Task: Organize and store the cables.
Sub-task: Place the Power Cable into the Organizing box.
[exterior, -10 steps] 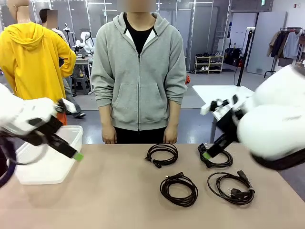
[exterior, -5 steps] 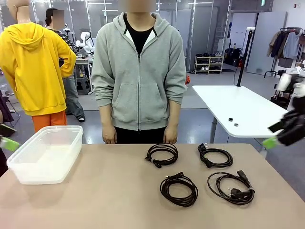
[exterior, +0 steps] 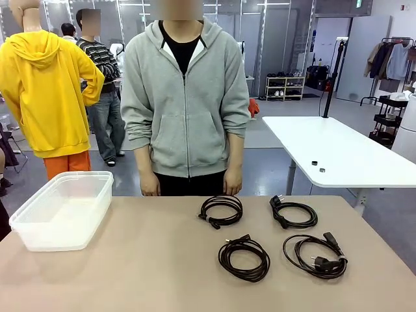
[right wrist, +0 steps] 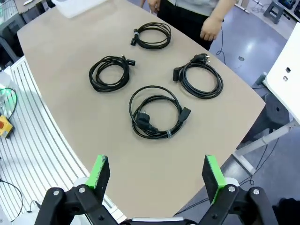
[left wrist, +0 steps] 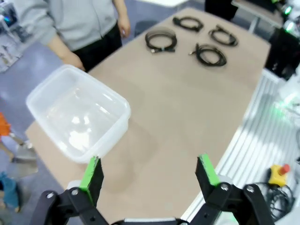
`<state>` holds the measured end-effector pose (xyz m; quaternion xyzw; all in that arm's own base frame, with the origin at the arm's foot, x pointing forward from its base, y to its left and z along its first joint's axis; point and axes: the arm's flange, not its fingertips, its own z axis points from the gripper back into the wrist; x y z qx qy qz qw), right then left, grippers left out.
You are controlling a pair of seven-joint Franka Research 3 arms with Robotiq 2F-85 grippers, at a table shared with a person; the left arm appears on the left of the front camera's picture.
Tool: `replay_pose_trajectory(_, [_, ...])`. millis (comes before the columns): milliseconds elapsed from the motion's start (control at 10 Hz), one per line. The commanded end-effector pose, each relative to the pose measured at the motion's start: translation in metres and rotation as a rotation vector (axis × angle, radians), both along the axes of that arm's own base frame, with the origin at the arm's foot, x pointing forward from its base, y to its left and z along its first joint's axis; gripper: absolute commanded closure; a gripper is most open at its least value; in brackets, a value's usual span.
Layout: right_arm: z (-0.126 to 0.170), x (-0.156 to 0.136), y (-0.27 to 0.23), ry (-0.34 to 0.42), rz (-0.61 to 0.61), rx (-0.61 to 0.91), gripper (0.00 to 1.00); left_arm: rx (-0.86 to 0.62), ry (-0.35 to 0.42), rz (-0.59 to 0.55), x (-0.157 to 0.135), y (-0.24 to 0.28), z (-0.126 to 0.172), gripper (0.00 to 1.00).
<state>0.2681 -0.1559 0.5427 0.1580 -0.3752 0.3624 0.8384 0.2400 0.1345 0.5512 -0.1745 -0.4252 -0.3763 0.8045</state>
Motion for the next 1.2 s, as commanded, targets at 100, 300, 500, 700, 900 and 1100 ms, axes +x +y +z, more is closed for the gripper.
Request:
replay_pose_trajectory(100, [-0.032, -0.016, 0.03, -0.013, 0.007, 0.012, 0.0, 0.0, 0.0, 0.0, 0.0, 0.0, 0.0, 0.0])
replay_pose_trajectory(300, [0.0, -0.001, -0.002, 0.001, -0.01, 0.01, 0.0, 0.0, 0.0, 0.0, 0.0, 0.0, 0.0, 0.0])
replay_pose_trajectory(500, [0.0, -0.001, -0.002, 0.001, -0.01, 0.01, 0.0, 0.0, 0.0, 0.0, 0.0, 0.0, 0.0, 0.0])
replay_pose_trajectory(700, [0.0, -0.001, -0.002, 0.001, -0.01, 0.01, 0.0, 0.0, 0.0, 0.0, 0.0, 0.0, 0.0, 0.0])
replay_pose_trajectory(900, [0.0, -0.001, -0.002, 0.001, -0.01, 0.01, 0.0, 0.0, 0.0, 0.0, 0.0, 0.0, 0.0, 0.0])
replay_pose_trajectory(1100, [0.0, -0.001, -0.002, 0.001, -0.01, 0.01, 0.0, 0.0, 0.0, 0.0, 0.0, 0.0, 0.0, 0.0])
